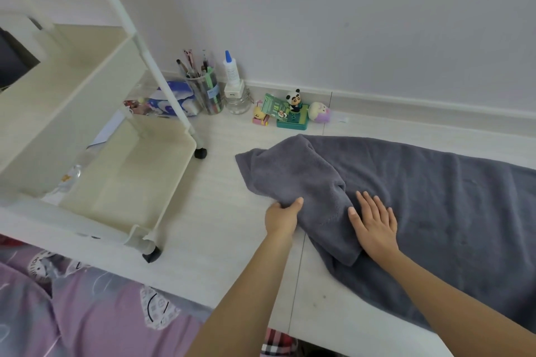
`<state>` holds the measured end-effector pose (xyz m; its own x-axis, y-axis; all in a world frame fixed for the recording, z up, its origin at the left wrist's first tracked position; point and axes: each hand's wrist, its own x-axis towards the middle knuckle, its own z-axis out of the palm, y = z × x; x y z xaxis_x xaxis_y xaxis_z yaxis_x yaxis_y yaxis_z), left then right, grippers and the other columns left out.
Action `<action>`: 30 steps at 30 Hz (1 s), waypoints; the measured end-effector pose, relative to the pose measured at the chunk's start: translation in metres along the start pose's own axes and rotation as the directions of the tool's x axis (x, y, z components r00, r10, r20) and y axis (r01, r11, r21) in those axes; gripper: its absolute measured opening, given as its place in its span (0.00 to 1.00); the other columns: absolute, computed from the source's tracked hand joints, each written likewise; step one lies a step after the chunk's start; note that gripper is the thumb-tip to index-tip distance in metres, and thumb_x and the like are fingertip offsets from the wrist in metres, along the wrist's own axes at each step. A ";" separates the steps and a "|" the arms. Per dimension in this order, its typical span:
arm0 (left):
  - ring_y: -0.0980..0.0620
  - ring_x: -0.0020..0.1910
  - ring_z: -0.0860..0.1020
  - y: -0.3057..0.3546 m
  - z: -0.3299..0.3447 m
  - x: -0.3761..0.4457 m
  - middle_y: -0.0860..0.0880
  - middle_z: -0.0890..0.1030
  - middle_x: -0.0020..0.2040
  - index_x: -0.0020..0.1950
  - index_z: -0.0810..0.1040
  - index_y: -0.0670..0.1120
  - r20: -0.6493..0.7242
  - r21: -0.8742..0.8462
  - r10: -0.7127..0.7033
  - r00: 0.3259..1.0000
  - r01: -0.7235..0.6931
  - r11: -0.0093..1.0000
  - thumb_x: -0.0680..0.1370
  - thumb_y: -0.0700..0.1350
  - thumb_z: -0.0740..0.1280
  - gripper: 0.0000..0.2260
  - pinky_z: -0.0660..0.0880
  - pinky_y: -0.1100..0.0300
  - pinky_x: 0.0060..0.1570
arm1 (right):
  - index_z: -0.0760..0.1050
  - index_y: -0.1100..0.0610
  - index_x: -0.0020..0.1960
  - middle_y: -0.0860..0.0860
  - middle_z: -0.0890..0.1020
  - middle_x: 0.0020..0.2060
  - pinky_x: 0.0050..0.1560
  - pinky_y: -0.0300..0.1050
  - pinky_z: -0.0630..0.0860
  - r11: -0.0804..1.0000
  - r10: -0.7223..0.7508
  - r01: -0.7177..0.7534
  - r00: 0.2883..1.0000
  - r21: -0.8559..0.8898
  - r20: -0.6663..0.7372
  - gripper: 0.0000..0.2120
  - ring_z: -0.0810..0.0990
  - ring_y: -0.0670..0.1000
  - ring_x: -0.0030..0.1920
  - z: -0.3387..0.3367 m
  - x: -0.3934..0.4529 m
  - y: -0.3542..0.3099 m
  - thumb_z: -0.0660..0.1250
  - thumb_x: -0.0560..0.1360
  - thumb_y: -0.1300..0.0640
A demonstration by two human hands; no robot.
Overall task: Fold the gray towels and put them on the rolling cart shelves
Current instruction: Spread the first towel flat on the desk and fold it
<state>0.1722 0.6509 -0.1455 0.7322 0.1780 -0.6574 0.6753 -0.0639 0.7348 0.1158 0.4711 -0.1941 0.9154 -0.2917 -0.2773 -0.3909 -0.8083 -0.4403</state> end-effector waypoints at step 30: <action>0.43 0.64 0.67 -0.023 -0.096 0.009 0.43 0.70 0.66 0.65 0.70 0.47 0.108 0.963 0.546 0.831 -0.223 0.149 0.81 0.57 0.51 0.21 0.63 0.47 0.63 | 0.75 0.56 0.59 0.56 0.77 0.58 0.69 0.54 0.57 0.860 -0.402 0.380 0.916 -0.341 0.008 0.31 0.74 0.59 0.61 0.020 -0.043 -0.056 0.42 0.79 0.38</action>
<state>0.1545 0.7485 -0.1523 0.9866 0.0073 -0.1632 0.0231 -0.9952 0.0949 0.0962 0.5391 -0.1751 0.9946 0.0615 -0.0835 0.0445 -0.9803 -0.1926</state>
